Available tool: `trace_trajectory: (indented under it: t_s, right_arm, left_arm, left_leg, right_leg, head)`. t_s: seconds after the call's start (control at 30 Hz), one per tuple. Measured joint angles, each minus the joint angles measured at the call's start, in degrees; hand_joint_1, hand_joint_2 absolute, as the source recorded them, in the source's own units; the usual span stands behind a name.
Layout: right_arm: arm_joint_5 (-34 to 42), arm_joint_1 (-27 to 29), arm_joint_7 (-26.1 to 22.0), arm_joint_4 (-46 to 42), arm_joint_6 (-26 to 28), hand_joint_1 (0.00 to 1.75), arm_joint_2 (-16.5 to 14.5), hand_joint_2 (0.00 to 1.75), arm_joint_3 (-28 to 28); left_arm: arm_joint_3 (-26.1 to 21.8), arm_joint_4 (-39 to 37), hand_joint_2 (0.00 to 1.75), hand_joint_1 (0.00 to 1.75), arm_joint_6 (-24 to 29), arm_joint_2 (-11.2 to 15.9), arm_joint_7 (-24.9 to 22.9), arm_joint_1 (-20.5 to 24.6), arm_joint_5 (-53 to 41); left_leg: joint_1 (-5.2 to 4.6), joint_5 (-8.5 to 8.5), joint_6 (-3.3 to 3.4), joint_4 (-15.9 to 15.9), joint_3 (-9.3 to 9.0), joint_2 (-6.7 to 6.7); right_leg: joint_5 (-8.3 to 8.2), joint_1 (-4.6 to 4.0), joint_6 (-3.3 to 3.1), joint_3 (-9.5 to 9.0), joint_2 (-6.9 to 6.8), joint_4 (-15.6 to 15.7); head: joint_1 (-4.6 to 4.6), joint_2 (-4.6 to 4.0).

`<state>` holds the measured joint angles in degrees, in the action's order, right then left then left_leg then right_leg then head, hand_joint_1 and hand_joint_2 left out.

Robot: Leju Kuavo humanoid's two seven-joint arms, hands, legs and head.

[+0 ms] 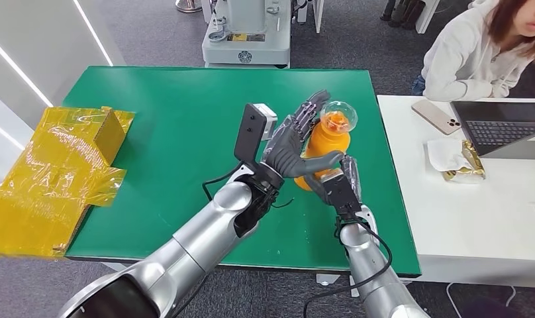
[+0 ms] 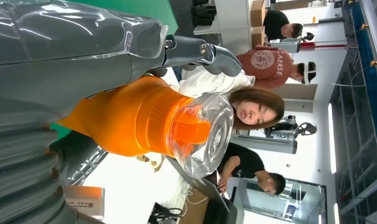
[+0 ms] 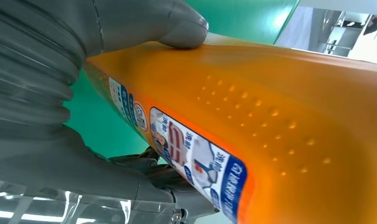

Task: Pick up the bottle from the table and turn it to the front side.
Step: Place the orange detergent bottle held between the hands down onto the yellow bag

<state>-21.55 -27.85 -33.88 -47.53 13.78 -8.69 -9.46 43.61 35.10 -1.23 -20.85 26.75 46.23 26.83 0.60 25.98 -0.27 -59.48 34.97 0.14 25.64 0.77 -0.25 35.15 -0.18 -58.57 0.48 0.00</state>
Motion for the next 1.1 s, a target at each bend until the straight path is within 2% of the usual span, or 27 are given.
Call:
trace_trajectory:
  t_s: [0.33, 0.53, 0.67, 0.9, 1.1]
  right_arm:
    - [-0.5, 0.4, -0.2, 1.8, 0.0, 1.75, 0.2, 1.75, 1.1]
    - [-0.1, 0.6, 0.0, 2.0, -1.7, 1.75, 0.2, 1.75, 1.3]
    - [0.2, 1.4, 0.3, 1.6, -2.3, 1.75, 0.3, 1.75, 1.4]
    - [0.1, 2.9, 0.5, -0.2, -2.8, 1.75, 0.7, 1.75, 1.4]
    - [0.1, 3.2, 0.5, -0.8, -2.9, 1.75, 0.8, 1.75, 1.4]
  left_arm:
    - [6.4, -0.1, 1.75, 0.0, 5.7, 0.0, 1.2, 0.5, -7.7]
    - [7.3, -0.2, 1.75, 0.0, 10.8, 0.0, 3.7, 0.7, -12.7]
    - [5.9, -0.4, 1.75, 0.0, 12.2, 0.4, 4.2, 1.2, -16.1]
    - [-1.4, -3.0, 1.75, 0.0, 10.6, 2.0, 4.2, 2.1, -18.2]
    - [-3.3, -4.0, 1.75, 0.0, 10.9, 2.2, 4.2, 2.2, -18.8]
  left_leg:
    - [0.0, 0.0, 0.0, 0.0, 0.02, 0.0]
    - [0.0, 0.0, 0.0, 0.0, 0.02, -0.01]
    - [0.0, 0.0, 0.0, 0.0, 0.02, -0.01]
    - [0.01, -0.01, -0.01, 0.0, 0.02, -0.02]
    - [0.0, -0.01, 0.0, 0.0, 0.04, -0.02]
  right_leg:
    - [0.0, 0.0, 0.0, 0.0, 0.0, 0.0]
    - [0.0, 0.0, 0.0, 0.0, -0.01, 0.0]
    - [0.0, 0.0, 0.0, 0.0, -0.01, 0.0]
    - [0.0, -0.01, 0.0, 0.0, -0.02, 0.0]
    - [0.0, 0.0, 0.0, 0.0, -0.02, 0.0]
  head:
    - [0.0, 0.0]
    - [0.0, 0.0]
    - [-0.01, 0.0]
    - [-0.01, 0.0]
    - [0.0, 0.0]
